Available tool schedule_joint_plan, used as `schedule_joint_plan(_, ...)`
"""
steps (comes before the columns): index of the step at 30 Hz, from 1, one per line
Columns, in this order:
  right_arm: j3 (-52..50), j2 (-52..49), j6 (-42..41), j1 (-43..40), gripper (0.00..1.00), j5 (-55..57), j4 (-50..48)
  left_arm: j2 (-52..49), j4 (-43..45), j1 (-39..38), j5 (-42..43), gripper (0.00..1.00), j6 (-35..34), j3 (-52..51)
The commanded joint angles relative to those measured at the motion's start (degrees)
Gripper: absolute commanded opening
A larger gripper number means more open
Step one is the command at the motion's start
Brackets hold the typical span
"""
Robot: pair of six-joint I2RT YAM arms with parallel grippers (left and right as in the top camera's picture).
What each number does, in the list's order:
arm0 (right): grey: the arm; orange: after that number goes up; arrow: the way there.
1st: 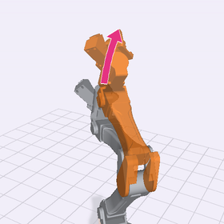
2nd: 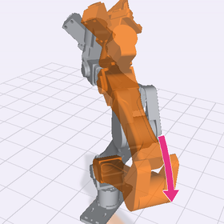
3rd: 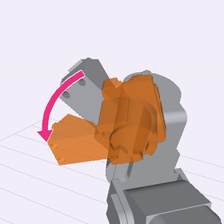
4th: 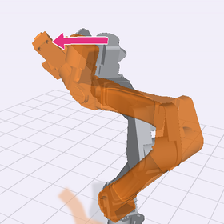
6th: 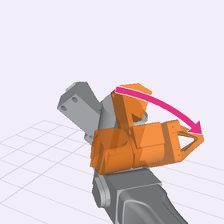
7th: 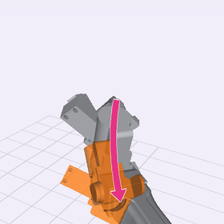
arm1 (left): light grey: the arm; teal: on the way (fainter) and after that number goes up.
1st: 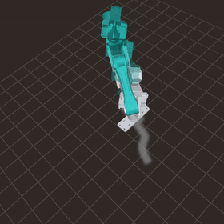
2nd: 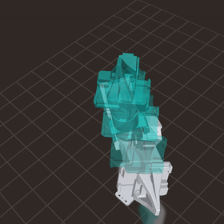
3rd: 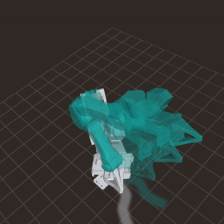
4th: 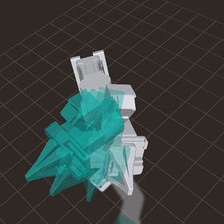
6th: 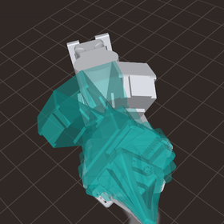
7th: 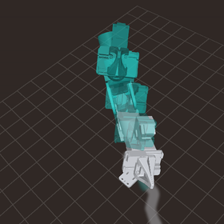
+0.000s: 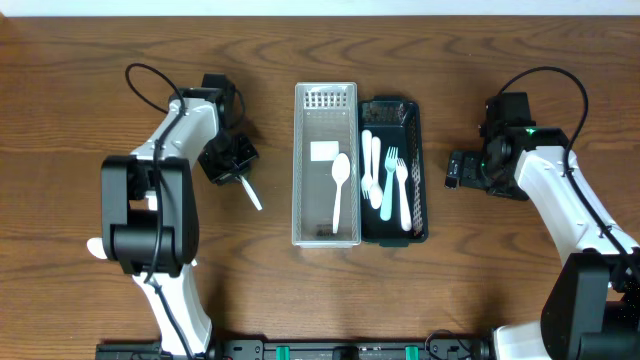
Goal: Pack container
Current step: 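Place the second spoon in the white basket and release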
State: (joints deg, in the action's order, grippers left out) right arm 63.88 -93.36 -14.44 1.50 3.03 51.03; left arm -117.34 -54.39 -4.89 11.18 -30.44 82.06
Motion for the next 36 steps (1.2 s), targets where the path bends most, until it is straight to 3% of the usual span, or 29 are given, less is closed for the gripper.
schedule_joint_plan(1, -0.15, -0.09, -0.09, -0.35, 0.99, -0.09, -0.07, 9.22, -1.09, -3.65, -0.37, 0.06, 4.02, 0.79)
schedule_joint_plan(6, -0.15, -0.09, -0.11, -0.35, 0.99, -0.11, -0.48, 21.42, -0.42, -12.31, -2.54, 0.06, 5.22, 1.07)
schedule_joint_plan(11, -0.15, -0.09, -0.11, -0.35, 0.99, -0.74, -0.98, 27.56, 1.88, -22.71, -6.56, 0.06, 5.35, 1.07)
schedule_joint_plan(17, -0.15, -0.09, -0.11, -0.35, 0.99, -0.81, -0.83, 24.63, 4.55, -31.08, -7.82, 0.06, 5.33, 0.57)
schedule_joint_plan(27, -0.15, -0.09, -0.09, -0.35, 0.99, -0.96, -0.59, 12.70, 5.27, -32.06, -7.82, 0.07, 7.08, 0.57)
schedule_joint_plan(28, -0.15, -0.09, -0.09, -0.35, 0.99, -0.96, -0.61, 12.33, 5.44, -32.06, -7.82, 0.15, 8.02, 0.57)
schedule_joint_plan(33, -0.15, -0.09, -0.09, -0.35, 0.99, -0.96, -0.63, 12.81, 5.40, -32.06, -7.85, 0.34, 9.97, 0.59)
schedule_joint_plan(36, -0.15, -0.09, -0.07, -0.35, 0.99, -0.94, -0.46, 14.34, 5.22, -32.06, -9.44, 0.38, 10.29, 0.72)
